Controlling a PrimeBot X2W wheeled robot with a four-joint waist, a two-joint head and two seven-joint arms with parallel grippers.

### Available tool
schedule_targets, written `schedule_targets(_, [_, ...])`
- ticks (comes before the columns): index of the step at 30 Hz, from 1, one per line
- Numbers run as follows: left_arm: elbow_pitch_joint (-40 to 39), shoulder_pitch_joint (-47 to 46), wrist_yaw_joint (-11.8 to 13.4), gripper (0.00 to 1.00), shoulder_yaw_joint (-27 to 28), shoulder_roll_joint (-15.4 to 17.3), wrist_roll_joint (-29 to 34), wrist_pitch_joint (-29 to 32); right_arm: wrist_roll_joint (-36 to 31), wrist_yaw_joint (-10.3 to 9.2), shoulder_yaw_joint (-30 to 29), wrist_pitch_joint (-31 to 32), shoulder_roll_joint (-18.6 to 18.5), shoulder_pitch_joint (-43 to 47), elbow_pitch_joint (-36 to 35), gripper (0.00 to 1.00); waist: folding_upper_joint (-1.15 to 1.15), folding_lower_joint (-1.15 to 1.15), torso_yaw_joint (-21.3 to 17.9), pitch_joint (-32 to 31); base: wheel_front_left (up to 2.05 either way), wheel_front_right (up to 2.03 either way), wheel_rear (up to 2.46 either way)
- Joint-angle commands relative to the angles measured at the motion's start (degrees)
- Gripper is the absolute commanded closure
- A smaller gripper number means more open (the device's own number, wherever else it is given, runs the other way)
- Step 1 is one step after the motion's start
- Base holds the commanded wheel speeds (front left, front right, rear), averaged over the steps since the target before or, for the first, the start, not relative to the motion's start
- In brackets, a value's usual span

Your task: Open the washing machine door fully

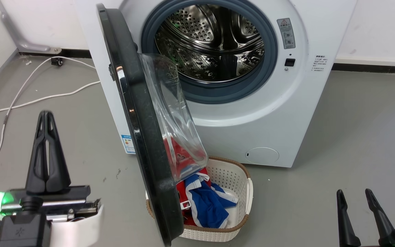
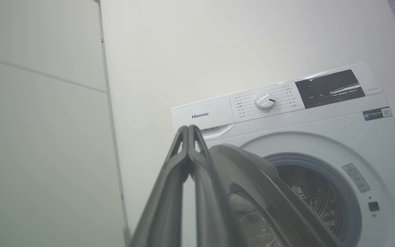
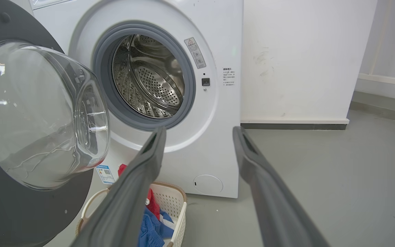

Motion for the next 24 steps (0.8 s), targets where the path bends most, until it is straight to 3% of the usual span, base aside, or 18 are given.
schedule_targets(1, [-1.01,-1.11,-0.31,1.00,-0.61,0.43,0.33,-0.12,-0.15,0.01,0.10,-0.10,0.09,0.13,0.07,0.00,0.00,0.00,-0.03,-0.01,0.00,0.00,0.00])
schedule_targets(11, [-5.92,-4.95,-2.49,1.00,-9.88,1.28,1.74,-0.12,-0.66,0.01,0.70,-0.10,0.09,-0.03,0.47,0.00,0.00,0.00,-0.42,-0.34,0.00,0.00,0.00])
schedule_targets(24, [-3.05,-3.86,-5.88,1.00,-24.18,-0.30,1.31,-0.12,-0.33,0.01,0.67,-0.10,0.09,-0.35,1.00,0.00,0.00,0.00,-0.39,0.13,0.00,0.00,0.00])
